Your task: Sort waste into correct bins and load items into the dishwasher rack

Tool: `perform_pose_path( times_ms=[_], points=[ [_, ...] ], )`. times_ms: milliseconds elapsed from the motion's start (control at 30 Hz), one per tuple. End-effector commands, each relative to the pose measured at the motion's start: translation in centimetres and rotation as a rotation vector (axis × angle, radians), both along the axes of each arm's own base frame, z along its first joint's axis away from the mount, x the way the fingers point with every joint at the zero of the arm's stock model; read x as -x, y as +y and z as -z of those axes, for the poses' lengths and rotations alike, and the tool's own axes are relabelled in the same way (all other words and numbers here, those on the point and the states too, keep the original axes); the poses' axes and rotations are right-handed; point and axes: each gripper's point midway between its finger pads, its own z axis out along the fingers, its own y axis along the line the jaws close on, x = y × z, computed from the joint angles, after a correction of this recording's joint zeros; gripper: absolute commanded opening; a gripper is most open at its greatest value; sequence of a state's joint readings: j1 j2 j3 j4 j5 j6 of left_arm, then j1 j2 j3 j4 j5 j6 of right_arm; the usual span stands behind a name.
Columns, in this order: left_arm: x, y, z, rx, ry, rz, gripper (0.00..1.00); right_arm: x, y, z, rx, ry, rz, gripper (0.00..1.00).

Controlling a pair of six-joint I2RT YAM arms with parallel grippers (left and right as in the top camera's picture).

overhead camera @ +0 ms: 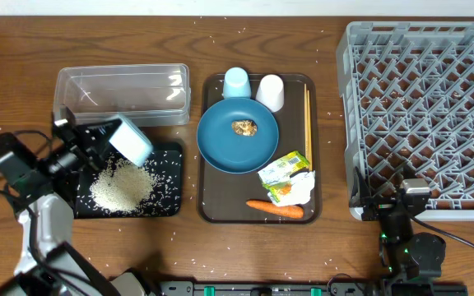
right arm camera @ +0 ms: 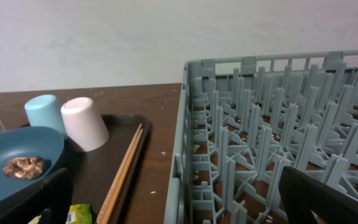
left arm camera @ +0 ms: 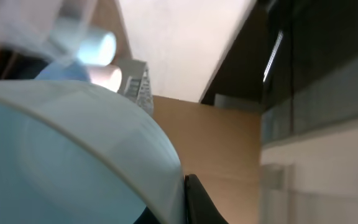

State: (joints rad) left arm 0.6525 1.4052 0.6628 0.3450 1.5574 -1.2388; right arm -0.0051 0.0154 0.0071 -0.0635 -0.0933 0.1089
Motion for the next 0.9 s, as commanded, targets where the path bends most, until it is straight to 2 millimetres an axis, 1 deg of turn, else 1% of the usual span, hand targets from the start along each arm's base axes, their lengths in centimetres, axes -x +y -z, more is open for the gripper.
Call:
perform_pose_path(
  times_ms=[0, 33, 133, 200, 233, 267, 333, 400, 433, 467, 533, 567, 633, 700, 733, 767, 800, 833, 867],
  points=[
    [0.1, -0.1, 0.2, 0.074, 0.075, 0.011, 0.06, 0.0, -0.2, 0.2, 0.013, 0.004, 0.011, 0.99],
    [-0.1, 0.0, -0.7, 0.061, 0.054, 0.01, 0.06, 0.0, -0.2, 0.2, 0.013, 0.004, 0.011, 0.99],
    [-0.2, 0.1, -4.4, -0.017, -0.064, 0.009, 0.06, 0.0, -0.2, 0.2, 0.013, 0.004, 0.011, 0.99],
    [0.0, -0.1, -5.8, -0.07, -0.137, 0.01, 0.06, 0.0, -0.2, 0.2, 0.013, 0.004, 0.011, 0.99],
    [0.0, -0.1, -6.1, -0.1, -0.176, 0.011, 0.06, 0.0, -0.2, 0.2, 0.013, 0.004, 0.011, 0.99],
    [0.1, -0.1, -5.9, -0.13, -0.21, 0.011, 0.06, 0.0, -0.2, 0.2, 0.013, 0.004, 0.011, 0.99],
    [0.2, -0.2, -4.3, -0.146, -0.22, 0.013, 0.06, 0.0, -0.2, 0.2, 0.013, 0.004, 0.011, 0.99],
    [0.7, -0.6, -1.0, -0.117, -0.169, 0.012, 0.06, 0.0, -0.2, 0.2, 0.013, 0.004, 0.011, 0.99],
    [1.0, -0.8, 0.8, -0.084, -0.119, 0.009, 0.06, 0.0, -0.2, 0.2, 0.013, 0.004, 0.011, 0.99],
    [1.4, -1.1, 2.7, -0.017, -0.03, 0.009, 0.06, 0.0, -0.2, 0.2, 0.013, 0.004, 0.011, 0.99],
    [1.5, -1.2, 3.9, 0.056, 0.058, 0.013, 0.06, 0.0, -0.2, 0.2, 0.013, 0.004, 0.011, 0.99],
    [1.4, -1.2, 3.9, 0.073, 0.077, 0.011, 0.06, 0.0, -0.2, 0.2, 0.013, 0.004, 0.011, 0.99],
    [1.1, -0.9, 2.8, 0.07, 0.065, 0.01, 0.06, 0.0, -0.2, 0.2, 0.013, 0.004, 0.011, 0.99],
    [1.0, -0.8, 0.5, 0.017, -0.014, 0.009, 0.06, 0.0, -0.2, 0.2, 0.013, 0.004, 0.011, 0.99],
    [1.0, -0.8, -0.8, -0.019, -0.065, 0.009, 0.06, 0.0, -0.2, 0.2, 0.013, 0.004, 0.011, 0.99],
    [1.0, -0.8, -2.2, -0.09, -0.159, 0.004, 0.06, 0.0, -0.2, 0.2, 0.013, 0.004, 0.011, 0.99],
    [1.0, -0.8, -3.2, -0.153, -0.241, -0.003, 0.06, 0.0, -0.2, 0.2, 0.013, 0.004, 0.011, 0.99],
    [1.0, -0.8, -3.7, -0.194, -0.296, -0.007, 0.06, 0.0, -0.2, 0.2, 0.013, 0.004, 0.011, 0.99],
    [1.0, -0.8, -3.7, -0.212, -0.316, -0.006, 0.06, 0.0, -0.2, 0.2, 0.013, 0.004, 0.011, 0.99]
  ],
)
